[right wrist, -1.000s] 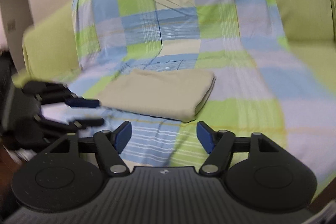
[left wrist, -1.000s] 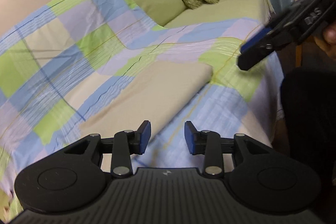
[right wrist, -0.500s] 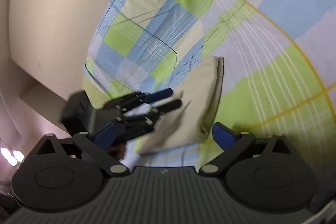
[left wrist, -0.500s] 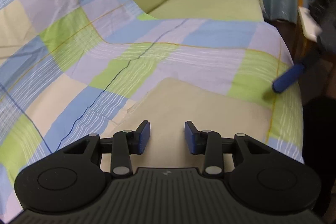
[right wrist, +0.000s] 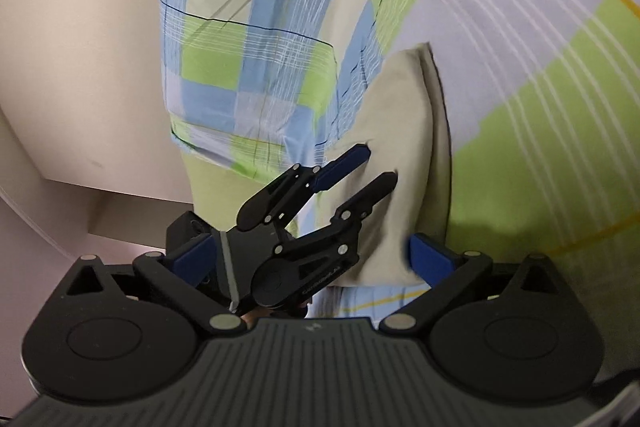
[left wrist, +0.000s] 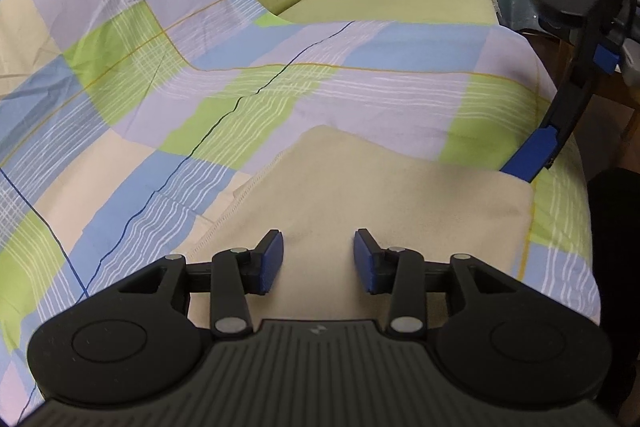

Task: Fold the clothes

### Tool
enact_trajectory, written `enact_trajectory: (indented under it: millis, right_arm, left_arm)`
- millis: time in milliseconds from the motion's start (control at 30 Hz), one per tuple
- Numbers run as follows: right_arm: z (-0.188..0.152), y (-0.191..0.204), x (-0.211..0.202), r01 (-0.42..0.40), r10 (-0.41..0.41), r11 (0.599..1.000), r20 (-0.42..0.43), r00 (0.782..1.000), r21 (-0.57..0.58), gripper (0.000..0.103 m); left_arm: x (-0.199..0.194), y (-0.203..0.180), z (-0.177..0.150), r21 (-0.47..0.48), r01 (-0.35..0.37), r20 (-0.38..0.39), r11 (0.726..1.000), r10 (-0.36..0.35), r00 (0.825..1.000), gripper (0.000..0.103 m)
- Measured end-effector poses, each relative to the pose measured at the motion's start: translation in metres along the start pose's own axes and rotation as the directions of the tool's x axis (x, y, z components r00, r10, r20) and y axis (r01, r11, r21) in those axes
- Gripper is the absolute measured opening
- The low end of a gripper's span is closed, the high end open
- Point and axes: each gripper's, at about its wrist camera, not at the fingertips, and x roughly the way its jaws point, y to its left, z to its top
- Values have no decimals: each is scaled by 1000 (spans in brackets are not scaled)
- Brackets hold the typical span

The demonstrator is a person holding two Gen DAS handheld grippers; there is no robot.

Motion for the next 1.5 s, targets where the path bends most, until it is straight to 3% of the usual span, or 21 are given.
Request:
enact_trajectory:
  millis: [167,333,567,733,833,967,1067,1100,1167,1233,1267,1333,1433,1500]
  right_arm:
    - [-2,10,3,51,-56,997,-85,995,-62,101]
    - [18,17,11,80,-86,993,-70,994,-88,101]
    - [12,20,16,125,-151,980,-171,974,-158,101]
    - [-9,16,-33,205,-216,959,-36,976,-196,101]
    - [-25,18,-60,254,-241,939,84,967,-233,101]
    - [-49,12,-79,310,-251,922,253,934,-232,101]
    - [-61,19,-76,400,-293,867,346,892,-296,101]
    - [-66,25,-73,445,-315,828,373,873,-343,101]
    - [-75,37,-64,477,-318,757,386,866,-446,97]
    - [-81,44,-56,489,-319,685,381,868,-540,71]
    - [-81,45,-53,496,-325,657,380,866,-567,63]
    - [-80,53,-38,537,-358,563,400,844,-629,35]
    - [-74,62,-12,553,-359,467,424,832,-690,24]
    - [-70,65,9,542,-359,420,415,836,-728,20]
  left_arm:
    - [0,1,-2,-16,10,6,1000,-10,1000,48]
    - [0,1,-3,-18,11,9,1000,-11,1000,48]
    - [-6,1,2,-6,20,12,1000,-20,1000,48]
    - [-19,-10,20,-10,190,86,982,-189,978,48]
    - [-5,-27,26,54,214,43,975,-217,975,48]
    - [8,-38,31,73,213,37,974,-216,976,48]
    - [0,-34,32,48,200,68,979,-203,977,48]
    - [-9,-31,30,40,180,83,983,-183,980,48]
    - [-22,-27,20,12,149,90,989,-149,985,48]
    - [-33,-24,8,-19,120,86,993,-118,989,48]
    - [-39,-25,0,-34,97,77,995,-94,993,48]
    - [-46,-28,-16,-57,43,49,997,-40,998,48]
    - [-59,-30,-41,-121,-21,38,992,26,999,50]
    - [-68,-27,-54,-187,-50,39,981,58,998,50]
